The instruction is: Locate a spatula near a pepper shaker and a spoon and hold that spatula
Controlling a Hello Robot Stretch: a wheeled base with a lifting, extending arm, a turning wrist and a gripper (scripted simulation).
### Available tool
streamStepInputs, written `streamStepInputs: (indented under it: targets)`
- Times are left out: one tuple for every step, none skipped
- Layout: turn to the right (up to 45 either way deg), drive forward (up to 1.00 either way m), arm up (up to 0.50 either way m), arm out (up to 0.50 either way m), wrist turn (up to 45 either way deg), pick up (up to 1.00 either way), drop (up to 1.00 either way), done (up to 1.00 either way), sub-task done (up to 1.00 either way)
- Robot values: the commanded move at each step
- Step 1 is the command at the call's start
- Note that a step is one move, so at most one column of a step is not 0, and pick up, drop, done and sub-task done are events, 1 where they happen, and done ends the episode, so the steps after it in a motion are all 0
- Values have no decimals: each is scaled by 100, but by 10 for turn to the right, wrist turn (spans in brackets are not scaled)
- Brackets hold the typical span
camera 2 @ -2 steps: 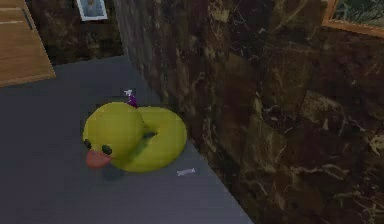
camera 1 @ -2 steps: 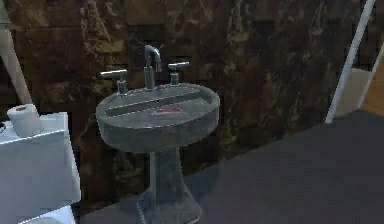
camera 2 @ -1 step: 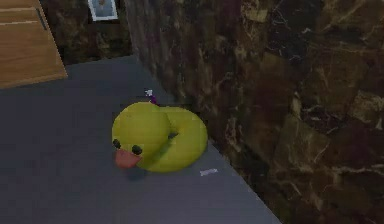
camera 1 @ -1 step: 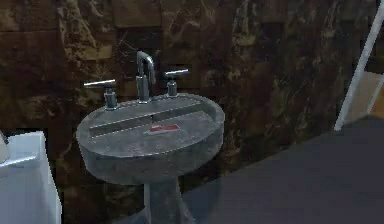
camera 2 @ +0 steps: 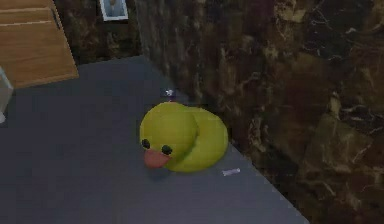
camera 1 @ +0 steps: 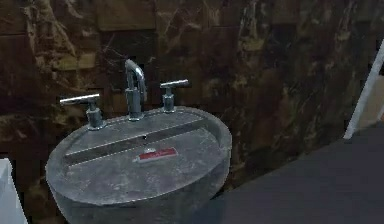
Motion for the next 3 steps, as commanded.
streamStepInputs:
  targets:
    - [-450, 0, 0, 0, 0, 0, 0, 0, 0]
    - [-450, 0, 0, 0, 0, 0, 0, 0, 0]
    - [-450, 0, 0, 0, 0, 0, 0, 0, 0]
